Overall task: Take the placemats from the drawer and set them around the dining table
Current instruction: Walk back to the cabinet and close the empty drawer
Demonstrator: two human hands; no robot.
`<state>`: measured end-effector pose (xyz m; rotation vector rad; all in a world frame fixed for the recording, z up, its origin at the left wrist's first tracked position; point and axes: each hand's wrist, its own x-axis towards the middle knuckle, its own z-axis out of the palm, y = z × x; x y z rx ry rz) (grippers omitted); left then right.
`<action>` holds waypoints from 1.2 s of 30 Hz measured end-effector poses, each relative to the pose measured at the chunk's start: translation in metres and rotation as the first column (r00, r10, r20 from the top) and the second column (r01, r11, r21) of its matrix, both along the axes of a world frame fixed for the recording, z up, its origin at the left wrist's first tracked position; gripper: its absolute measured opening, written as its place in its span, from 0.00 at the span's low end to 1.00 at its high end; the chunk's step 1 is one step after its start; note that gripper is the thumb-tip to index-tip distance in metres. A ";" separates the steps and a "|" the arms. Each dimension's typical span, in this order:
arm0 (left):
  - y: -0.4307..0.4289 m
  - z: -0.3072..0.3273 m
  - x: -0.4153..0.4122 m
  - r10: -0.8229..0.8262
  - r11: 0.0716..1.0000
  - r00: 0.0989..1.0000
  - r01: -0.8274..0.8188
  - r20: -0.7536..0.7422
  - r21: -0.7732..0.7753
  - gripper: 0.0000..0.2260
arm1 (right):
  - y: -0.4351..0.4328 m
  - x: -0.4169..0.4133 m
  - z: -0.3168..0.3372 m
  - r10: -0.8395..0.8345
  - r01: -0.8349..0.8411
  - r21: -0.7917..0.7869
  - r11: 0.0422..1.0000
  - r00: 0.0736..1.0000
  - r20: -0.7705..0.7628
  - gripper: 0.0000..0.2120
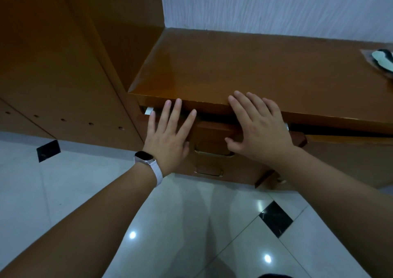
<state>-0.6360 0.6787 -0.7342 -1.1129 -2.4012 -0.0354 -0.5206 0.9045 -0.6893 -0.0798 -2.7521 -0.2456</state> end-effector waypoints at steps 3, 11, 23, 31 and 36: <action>0.002 -0.005 -0.012 -0.014 1.000 0.999 0.014 -0.031 0.000 0.46 | 0.002 -0.006 -0.003 -0.012 0.013 0.022 1.000 0.999 -0.033 0.42; 0.002 -0.026 -0.036 -0.083 0.993 0.983 0.095 -0.162 0.066 0.42 | 0.002 -0.017 -0.019 -0.041 0.054 0.059 0.997 0.980 -0.194 0.33; 0.012 -0.055 -0.064 -0.151 0.959 0.944 0.211 -0.293 0.187 0.40 | 0.004 -0.024 -0.030 -0.026 0.059 0.107 0.993 0.956 -0.291 0.31; 0.009 -0.047 -0.056 -0.127 0.974 0.959 0.170 -0.254 0.153 0.39 | -0.001 -0.021 -0.024 -0.070 0.091 0.103 0.991 0.978 -0.194 0.34; -0.006 -0.015 -0.033 -0.158 0.981 0.985 0.165 -0.071 0.099 0.42 | -0.015 -0.017 -0.008 -0.155 0.156 0.080 0.984 0.988 -0.018 0.36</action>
